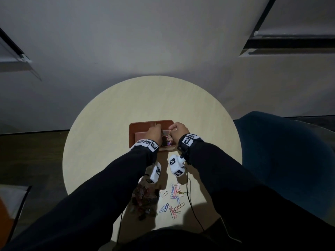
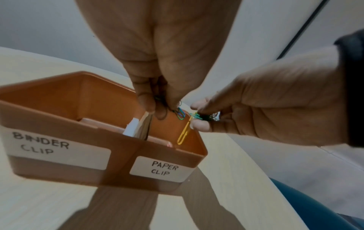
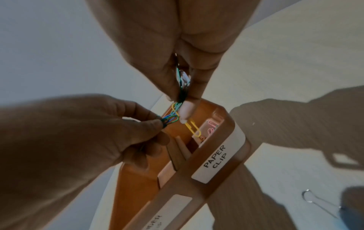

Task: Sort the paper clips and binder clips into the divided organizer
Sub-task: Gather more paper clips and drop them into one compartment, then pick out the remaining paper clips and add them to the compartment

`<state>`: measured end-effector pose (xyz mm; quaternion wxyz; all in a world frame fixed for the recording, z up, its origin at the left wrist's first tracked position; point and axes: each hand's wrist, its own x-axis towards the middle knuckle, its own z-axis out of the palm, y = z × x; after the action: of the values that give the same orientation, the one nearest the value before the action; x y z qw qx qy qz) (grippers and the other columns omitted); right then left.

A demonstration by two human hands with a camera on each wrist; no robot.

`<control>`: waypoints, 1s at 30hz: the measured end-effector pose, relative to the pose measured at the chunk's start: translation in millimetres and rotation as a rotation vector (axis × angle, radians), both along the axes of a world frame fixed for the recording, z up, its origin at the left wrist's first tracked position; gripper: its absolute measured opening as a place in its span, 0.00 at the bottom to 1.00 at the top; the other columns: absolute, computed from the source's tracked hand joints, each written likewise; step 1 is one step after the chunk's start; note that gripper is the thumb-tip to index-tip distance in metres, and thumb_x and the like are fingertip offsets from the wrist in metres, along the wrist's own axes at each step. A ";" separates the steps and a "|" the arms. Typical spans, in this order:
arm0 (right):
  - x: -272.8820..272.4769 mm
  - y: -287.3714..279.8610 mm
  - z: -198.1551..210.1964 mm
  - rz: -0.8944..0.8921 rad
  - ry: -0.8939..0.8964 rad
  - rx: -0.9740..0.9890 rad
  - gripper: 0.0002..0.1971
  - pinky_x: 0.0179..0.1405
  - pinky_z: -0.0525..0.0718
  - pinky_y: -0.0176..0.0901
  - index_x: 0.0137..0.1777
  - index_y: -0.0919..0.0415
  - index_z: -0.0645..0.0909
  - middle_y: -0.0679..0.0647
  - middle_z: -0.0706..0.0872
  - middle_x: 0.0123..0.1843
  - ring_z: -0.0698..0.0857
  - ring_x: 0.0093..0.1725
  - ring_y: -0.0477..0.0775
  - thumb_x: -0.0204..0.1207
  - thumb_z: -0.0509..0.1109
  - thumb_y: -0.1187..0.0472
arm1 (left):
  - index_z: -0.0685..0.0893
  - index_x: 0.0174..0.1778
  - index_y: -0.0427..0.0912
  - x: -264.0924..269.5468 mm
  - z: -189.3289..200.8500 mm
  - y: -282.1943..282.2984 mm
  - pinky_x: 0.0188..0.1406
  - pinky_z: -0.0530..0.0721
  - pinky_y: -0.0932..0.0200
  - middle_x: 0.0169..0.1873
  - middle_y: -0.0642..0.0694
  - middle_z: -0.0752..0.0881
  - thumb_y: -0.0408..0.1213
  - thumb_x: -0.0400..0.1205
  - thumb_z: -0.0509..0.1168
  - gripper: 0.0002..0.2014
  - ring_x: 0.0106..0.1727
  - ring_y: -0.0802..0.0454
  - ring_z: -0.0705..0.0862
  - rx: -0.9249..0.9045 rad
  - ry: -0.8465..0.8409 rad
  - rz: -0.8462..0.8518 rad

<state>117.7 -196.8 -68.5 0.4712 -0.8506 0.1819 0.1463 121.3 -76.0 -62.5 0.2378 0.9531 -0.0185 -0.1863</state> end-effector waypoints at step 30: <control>-98.6 -28.7 -89.0 0.310 0.085 -0.371 0.11 0.51 0.81 0.47 0.61 0.59 0.77 0.58 0.80 0.61 0.83 0.54 0.60 0.81 0.66 0.57 | 0.84 0.46 0.47 -113.8 -77.7 66.2 0.45 0.82 0.53 0.46 0.43 0.89 0.46 0.80 0.64 0.08 0.50 0.40 0.86 0.130 0.145 -0.105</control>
<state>19.2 -225.5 -157.5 0.2706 -0.9334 0.0924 0.2166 7.5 -9.8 -140.2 0.1662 0.9483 -0.0389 -0.2676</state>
